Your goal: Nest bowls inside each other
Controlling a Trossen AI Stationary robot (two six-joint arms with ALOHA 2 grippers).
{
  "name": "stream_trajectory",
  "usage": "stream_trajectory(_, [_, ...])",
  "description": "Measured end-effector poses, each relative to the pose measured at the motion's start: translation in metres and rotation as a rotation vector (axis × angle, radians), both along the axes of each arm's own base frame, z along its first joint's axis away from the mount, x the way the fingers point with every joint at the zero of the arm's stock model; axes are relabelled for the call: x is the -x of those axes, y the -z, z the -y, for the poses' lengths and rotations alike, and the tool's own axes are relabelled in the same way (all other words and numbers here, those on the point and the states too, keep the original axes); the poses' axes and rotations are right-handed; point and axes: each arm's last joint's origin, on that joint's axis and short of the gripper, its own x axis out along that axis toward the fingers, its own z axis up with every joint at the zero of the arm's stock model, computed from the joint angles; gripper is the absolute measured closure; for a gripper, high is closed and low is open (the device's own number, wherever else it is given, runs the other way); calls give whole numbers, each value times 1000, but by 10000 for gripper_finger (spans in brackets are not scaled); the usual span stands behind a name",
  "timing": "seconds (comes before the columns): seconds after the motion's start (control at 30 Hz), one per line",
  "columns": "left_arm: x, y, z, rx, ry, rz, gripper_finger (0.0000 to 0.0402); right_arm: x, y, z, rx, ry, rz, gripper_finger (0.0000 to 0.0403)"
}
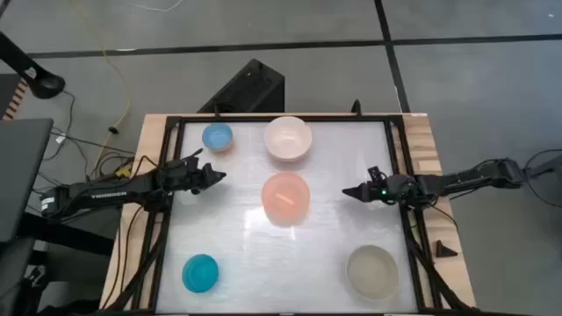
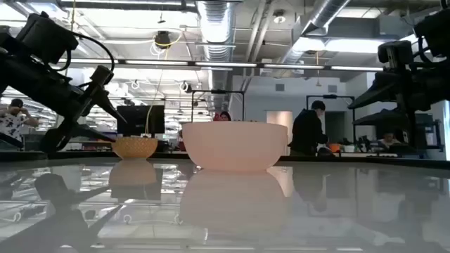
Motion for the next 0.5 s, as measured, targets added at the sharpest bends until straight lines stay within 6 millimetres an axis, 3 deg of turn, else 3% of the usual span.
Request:
stream_trajectory(0.2, [-3,-9,-1,-35,17,93,219,-3,-9,0,21,4,93,235])
stream_trajectory(0.5, [-7,-53,-4,-328,-22,409,219,0,-63,7,213,87,607,235])
